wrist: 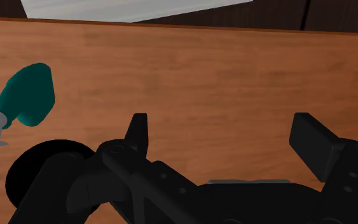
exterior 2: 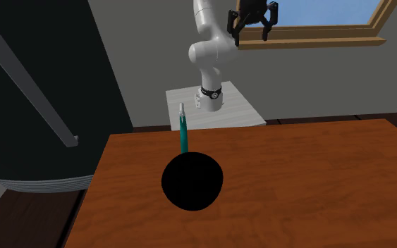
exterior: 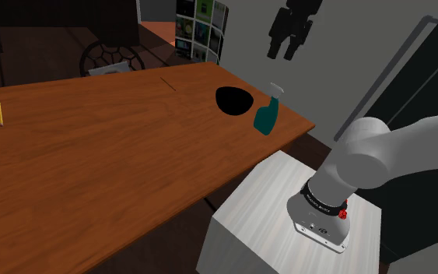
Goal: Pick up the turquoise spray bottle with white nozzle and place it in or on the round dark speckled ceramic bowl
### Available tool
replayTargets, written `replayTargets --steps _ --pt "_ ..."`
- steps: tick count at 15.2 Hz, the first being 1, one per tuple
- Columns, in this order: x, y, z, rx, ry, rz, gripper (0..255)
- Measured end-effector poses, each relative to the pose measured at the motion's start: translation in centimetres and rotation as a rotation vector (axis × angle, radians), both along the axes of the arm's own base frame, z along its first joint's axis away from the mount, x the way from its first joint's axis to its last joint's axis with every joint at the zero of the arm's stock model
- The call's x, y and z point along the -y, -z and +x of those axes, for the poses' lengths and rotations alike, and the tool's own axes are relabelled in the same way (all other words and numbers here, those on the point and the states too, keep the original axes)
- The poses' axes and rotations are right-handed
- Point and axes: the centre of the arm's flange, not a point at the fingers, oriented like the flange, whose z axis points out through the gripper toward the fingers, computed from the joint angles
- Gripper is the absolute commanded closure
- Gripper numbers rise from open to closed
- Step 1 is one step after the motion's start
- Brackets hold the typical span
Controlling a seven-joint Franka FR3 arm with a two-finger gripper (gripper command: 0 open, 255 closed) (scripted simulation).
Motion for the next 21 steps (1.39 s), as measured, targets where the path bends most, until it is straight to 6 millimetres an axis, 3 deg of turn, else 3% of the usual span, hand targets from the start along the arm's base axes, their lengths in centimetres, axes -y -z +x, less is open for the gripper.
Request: replayTargets --steps 3,7,21 --pt "1.1 0.9 0.2 -0.001 0.003 -0.006 0" --pt "4.8 3.8 1.2 -0.006 0.009 -0.024 0" --pt "19.2 13.5 4.2 -0.021 0.032 -0.091 0"
